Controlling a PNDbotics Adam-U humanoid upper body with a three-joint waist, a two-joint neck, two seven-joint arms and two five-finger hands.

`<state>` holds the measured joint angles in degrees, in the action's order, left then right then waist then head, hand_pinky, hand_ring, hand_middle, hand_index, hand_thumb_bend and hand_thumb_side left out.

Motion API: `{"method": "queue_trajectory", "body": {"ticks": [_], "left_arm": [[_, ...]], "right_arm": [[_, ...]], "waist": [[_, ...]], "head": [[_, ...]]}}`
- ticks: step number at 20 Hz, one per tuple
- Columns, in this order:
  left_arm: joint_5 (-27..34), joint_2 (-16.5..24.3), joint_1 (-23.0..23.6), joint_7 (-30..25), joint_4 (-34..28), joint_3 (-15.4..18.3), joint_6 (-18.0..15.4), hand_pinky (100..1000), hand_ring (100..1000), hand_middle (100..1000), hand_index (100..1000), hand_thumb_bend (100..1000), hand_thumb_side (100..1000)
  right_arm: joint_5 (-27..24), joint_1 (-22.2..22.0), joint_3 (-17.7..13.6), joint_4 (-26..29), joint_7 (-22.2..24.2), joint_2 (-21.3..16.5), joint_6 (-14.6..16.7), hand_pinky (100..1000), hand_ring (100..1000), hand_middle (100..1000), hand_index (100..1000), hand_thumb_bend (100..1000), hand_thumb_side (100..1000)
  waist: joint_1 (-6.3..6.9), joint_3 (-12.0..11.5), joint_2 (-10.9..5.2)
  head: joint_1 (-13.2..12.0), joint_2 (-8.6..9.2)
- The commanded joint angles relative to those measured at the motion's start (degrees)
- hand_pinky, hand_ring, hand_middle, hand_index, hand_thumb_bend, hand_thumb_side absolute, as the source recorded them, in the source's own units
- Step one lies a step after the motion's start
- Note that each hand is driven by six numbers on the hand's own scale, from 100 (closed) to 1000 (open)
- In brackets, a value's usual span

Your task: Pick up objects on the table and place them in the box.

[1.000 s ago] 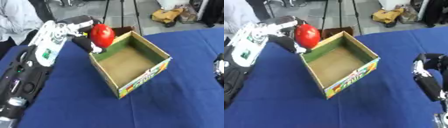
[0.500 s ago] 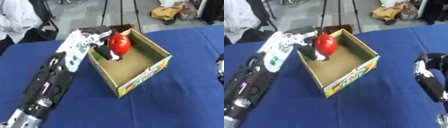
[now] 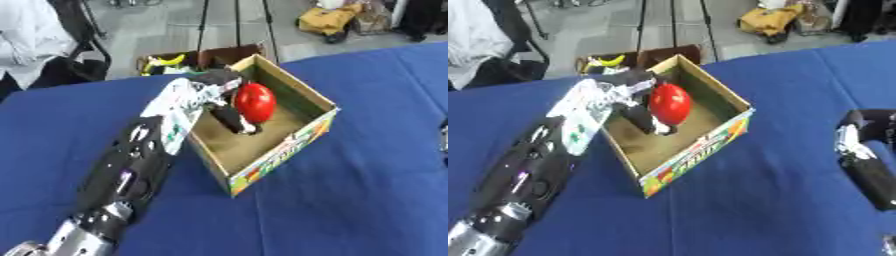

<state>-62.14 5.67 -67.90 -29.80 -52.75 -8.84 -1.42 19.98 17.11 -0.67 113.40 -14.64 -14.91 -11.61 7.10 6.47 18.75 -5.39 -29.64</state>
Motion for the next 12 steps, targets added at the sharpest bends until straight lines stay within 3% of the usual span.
{"method": "queue_trajectory", "body": {"ticks": [1,4,5,6,8,9,10,11,12], "left_arm": [[-4.0,-0.1,-1.3,2.0,1.4,0.8,-1.7,100,539,611,711,100,343],[-8.7,-0.6,-1.0,4.1,3.0,0.9,-3.0,173,599,647,730,100,342],[-9.8,-0.9,-0.9,4.5,3.5,1.0,-3.3,283,674,667,737,100,339],[-10.9,-1.1,-0.8,4.8,4.1,1.1,-3.6,329,695,631,727,100,333],[-12.2,-1.7,-0.6,4.5,5.4,1.3,-4.5,549,758,644,753,100,391],[-12.6,-1.9,-0.5,4.2,5.9,1.4,-5.2,673,807,700,802,100,454],[-13.0,-2.0,-0.4,3.7,6.3,1.5,-5.9,727,833,730,824,100,494],[-13.3,-2.1,-0.2,3.2,6.5,1.5,-6.6,821,891,786,875,162,571],[-13.5,-2.2,-0.2,2.6,6.7,1.6,-7.3,858,925,824,907,211,613]], "right_arm": [[-0.3,0.6,-0.1,1.2,0.1,-0.4,0.2,733,510,407,644,100,487],[-0.3,0.6,-0.1,1.2,0.2,-0.4,0.2,733,510,407,644,100,487],[-0.3,0.6,-0.1,1.2,0.2,-0.4,0.2,733,510,407,644,100,486],[-0.3,0.6,-0.1,1.2,0.2,-0.4,0.2,733,510,407,644,100,486],[-0.3,0.6,-0.1,1.2,0.3,-0.4,0.2,733,509,405,641,100,485],[-0.2,0.7,-0.1,1.2,0.3,-0.4,0.2,733,509,403,640,100,486],[-0.2,0.7,-0.1,1.2,0.3,-0.3,0.2,733,509,404,641,100,486],[-0.2,0.7,-0.2,1.2,0.3,-0.3,0.2,733,509,404,641,100,487],[-0.2,0.7,-0.2,1.2,0.2,-0.3,0.2,733,509,404,641,100,487]], "waist": [[-0.32,0.2,-1.12],[-0.26,0.4,-1.15],[-0.22,0.5,-1.15],[-0.19,0.6,-1.15],[-0.16,0.9,-1.08],[-0.15,1.0,-1.04],[-0.14,1.1,-1.02],[-0.12,1.1,-1.00],[-0.12,1.1,-0.99]], "head": [[0.0,0.46],[0.5,0.36],[0.5,0.37],[0.6,0.37],[0.5,0.32],[0.5,0.26],[0.5,0.21],[0.6,0.17],[0.8,0.12]]}}
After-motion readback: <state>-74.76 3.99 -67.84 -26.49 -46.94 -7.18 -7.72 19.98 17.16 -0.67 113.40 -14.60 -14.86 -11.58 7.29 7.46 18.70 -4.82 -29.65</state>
